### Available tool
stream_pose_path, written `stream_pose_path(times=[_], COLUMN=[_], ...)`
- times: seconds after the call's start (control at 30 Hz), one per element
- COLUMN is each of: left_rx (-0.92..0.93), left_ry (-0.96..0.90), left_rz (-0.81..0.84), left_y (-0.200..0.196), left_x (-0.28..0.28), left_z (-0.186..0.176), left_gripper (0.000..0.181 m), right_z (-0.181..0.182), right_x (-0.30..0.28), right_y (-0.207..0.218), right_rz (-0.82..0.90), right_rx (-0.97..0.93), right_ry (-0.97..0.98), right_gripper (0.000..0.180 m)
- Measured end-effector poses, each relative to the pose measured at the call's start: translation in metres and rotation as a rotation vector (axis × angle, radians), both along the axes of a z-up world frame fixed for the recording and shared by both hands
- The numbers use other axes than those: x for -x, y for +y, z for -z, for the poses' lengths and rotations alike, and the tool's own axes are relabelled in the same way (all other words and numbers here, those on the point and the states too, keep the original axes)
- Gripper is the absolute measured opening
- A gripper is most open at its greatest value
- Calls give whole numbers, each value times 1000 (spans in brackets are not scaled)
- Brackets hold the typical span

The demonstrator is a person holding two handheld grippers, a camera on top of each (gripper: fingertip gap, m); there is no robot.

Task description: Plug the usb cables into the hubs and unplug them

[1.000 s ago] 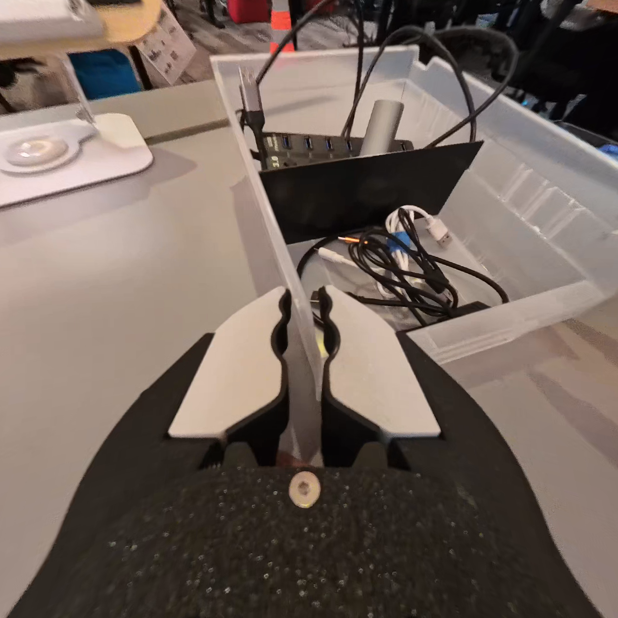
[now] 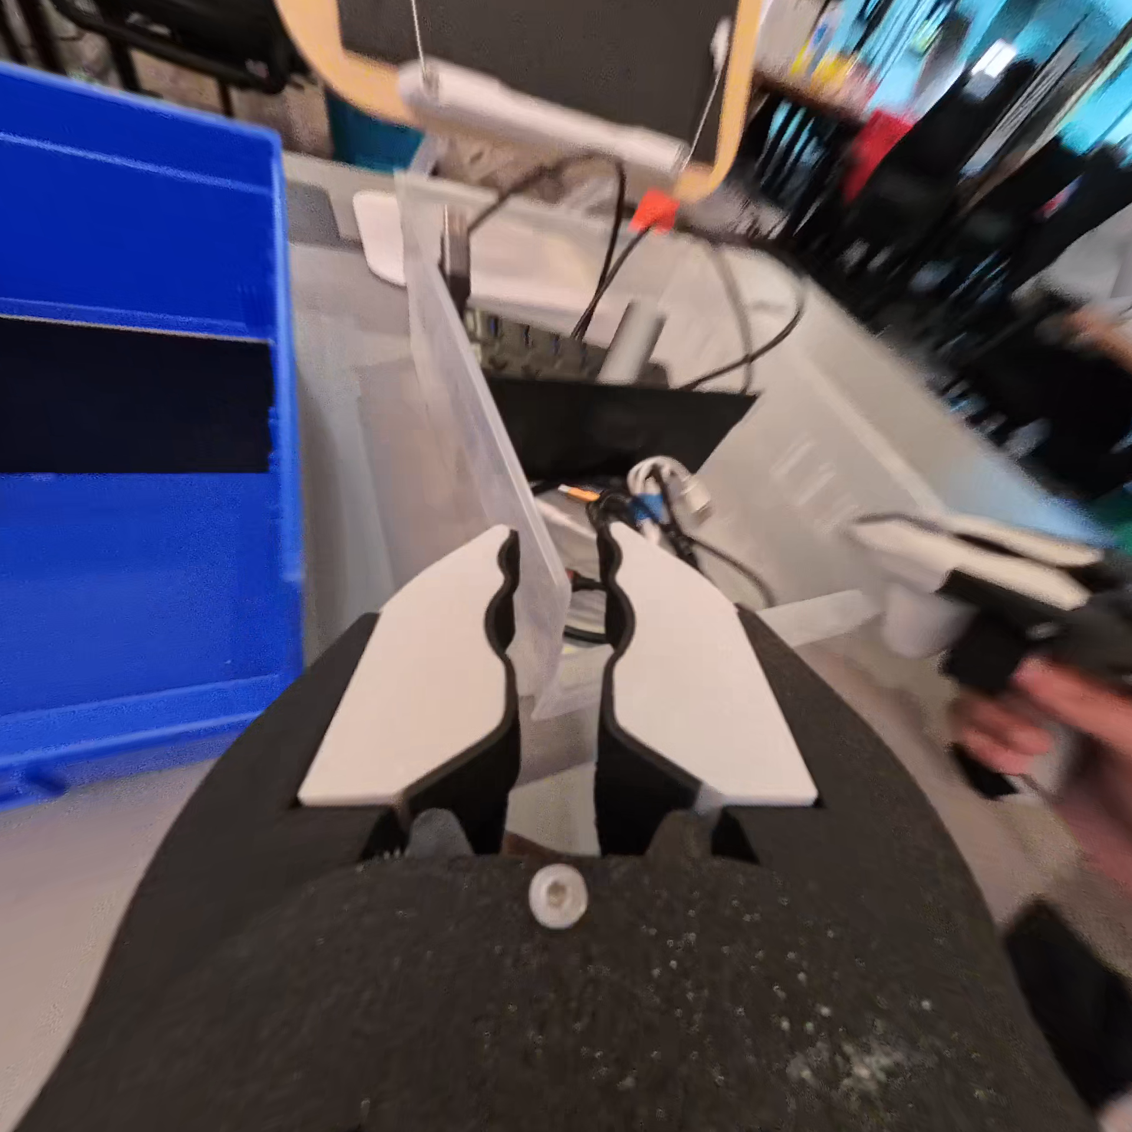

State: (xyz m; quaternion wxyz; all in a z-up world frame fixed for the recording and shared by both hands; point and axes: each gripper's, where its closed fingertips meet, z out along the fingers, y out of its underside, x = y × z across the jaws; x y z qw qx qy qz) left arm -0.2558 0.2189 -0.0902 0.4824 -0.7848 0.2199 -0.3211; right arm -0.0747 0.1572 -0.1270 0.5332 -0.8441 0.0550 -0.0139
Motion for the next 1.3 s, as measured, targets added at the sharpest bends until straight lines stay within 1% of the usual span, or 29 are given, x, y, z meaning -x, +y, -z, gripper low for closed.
stream_pose_path(times=[0.03, 0.07, 0.17, 0.23, 0.27, 0.3, 0.33, 0.43, 0.5, 0.53, 0.57, 0.6, 0.63, 0.67, 0.73, 0.8, 0.83, 0.87, 0.93, 1.0, 1.1, 1.13, 1.17, 1.2, 1.23, 1.27, 1.3], left_rx=[11, 23, -12, -12, 25, 67, 79, 82, 101, 127, 144, 127, 111, 100, 84, 92, 97, 102, 104, 95, 90, 78, 67, 58, 47, 43, 31], left_ry=[-42, -31, 44, 195, 281, 328, 324, 262, 234, 227, 217, 216, 231, 259, 314, 296, 285, 276, 288, 351, 322, 328, 335, 327, 324, 324, 330], left_rz=[-1, -42, -245, -334, -354, -367, -360, -283, -235, -208, -183, -190, -201, -212, -237, -263, -278, -297, -323, -346, -375, -404, -428, -443, -463, -468, -477], left_y=[-4, 0, 36, 65, 75, 81, 87, 106, 125, 132, 137, 141, 141, 137, 120, 97, 85, 73, 49, 26, -3, -9, -16, -22, -27, -33, -38], left_x=[16, 41, 144, 207, 230, 246, 252, 246, 240, 237, 234, 236, 237, 237, 239, 239, 240, 241, 243, 245, 240, 243, 246, 248, 251, 251, 250], left_z=[-13, -19, -27, -12, -1, 7, 8, 13, 23, 31, 36, 38, 38, 39, 39, 39, 39, 39, 39, 40, 40, 39, 39, 39, 38, 38, 36], left_gripper=[24, 24, 28, 40, 43, 46, 48, 48, 44, 34, 12, 4, 4, 4, 3, 4, 4, 4, 4, 4, 4, 4, 4, 4, 4, 4, 4], right_z=[-4, -8, -18, -16, -14, -10, -6, 1, -1, -1, -2, -3, -1, 0, 7, 7, 6, 5, 5, 10, 23, 23, 22, 20, 15, 11, 11], right_x=[4, 8, 17, 34, 44, 58, 76, 133, 167, 184, 199, 209, 214, 216, 216, 222, 225, 230, 240, 252, 254, 256, 257, 255, 247, 244, 244], right_y=[-8, -17, -42, -54, -57, -59, -60, -58, -57, -54, -54, -52, -47, -40, -25, -10, -1, 6, 17, 24, 31, 31, 30, 29, 28, 28, 26], right_rz=[-47, -88, -160, -226, -249, -286, -345, -500, -591, -631, -680, -720, -728, -726, -698, -667, -631, -593, -535, -511, -418, -424, -436, -421, -380, -381, -395], right_rx=[0, -5, -33, -27, -20, -2, 18, 84, 104, 108, 114, 132, 145, 147, 137, 117, 106, 98, 85, 96, 132, 132, 132, 131, 132, 118, 133], right_ry=[-11, -23, -48, -25, 1, 43, 97, 251, 326, 348, 381, 418, 420, 382, 214, 111, 99, 98, 91, 51, -32, -43, -28, -5, 15, 17, -10], right_gripper=[16, 18, 21, 19, 18, 16, 14, 15, 16, 16, 16, 17, 18, 18, 22, 30, 38, 43, 47, 48, 51, 53, 50, 40, 16, 11, 10])
